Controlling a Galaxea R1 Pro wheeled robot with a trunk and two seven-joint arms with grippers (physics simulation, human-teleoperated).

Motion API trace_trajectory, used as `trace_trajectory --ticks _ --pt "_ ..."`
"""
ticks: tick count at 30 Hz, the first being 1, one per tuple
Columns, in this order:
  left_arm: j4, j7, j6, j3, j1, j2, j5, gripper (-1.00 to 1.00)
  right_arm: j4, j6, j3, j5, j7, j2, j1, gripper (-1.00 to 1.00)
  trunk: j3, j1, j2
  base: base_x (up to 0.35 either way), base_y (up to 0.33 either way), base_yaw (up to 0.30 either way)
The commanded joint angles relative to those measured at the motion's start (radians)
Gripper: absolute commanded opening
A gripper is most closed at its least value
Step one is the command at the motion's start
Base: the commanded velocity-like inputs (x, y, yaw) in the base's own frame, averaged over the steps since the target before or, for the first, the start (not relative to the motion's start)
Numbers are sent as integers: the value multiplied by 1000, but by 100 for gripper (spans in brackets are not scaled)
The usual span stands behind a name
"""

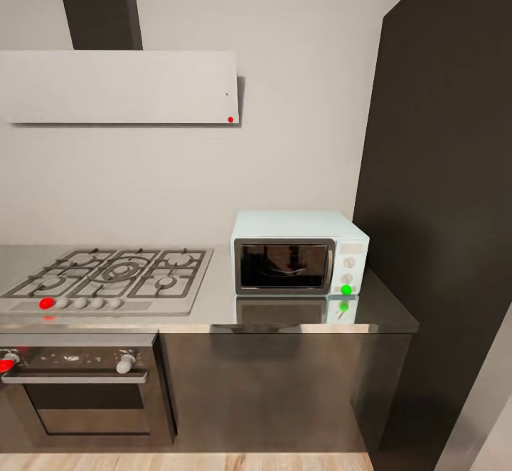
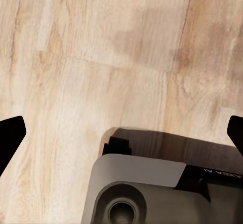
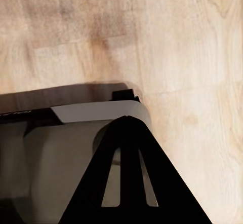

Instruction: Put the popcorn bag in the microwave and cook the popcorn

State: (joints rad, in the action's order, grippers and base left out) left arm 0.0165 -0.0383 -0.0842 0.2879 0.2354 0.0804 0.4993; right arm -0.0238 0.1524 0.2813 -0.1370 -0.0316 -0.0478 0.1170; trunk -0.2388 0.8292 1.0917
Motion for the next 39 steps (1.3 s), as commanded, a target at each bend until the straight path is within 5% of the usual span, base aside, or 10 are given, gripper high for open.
trace_trajectory --ticks 1,39 --pt "-1 -4 -3 8 1 0 10 100 -2 5 7 -9 -2 0 1 -100 -1 0 1 0 0 0" --pt "-1 -4 -3 8 1 -1 13 100 -2 15 8 -13 -1 -2 1 -100 -1 0 1 0 0 0"
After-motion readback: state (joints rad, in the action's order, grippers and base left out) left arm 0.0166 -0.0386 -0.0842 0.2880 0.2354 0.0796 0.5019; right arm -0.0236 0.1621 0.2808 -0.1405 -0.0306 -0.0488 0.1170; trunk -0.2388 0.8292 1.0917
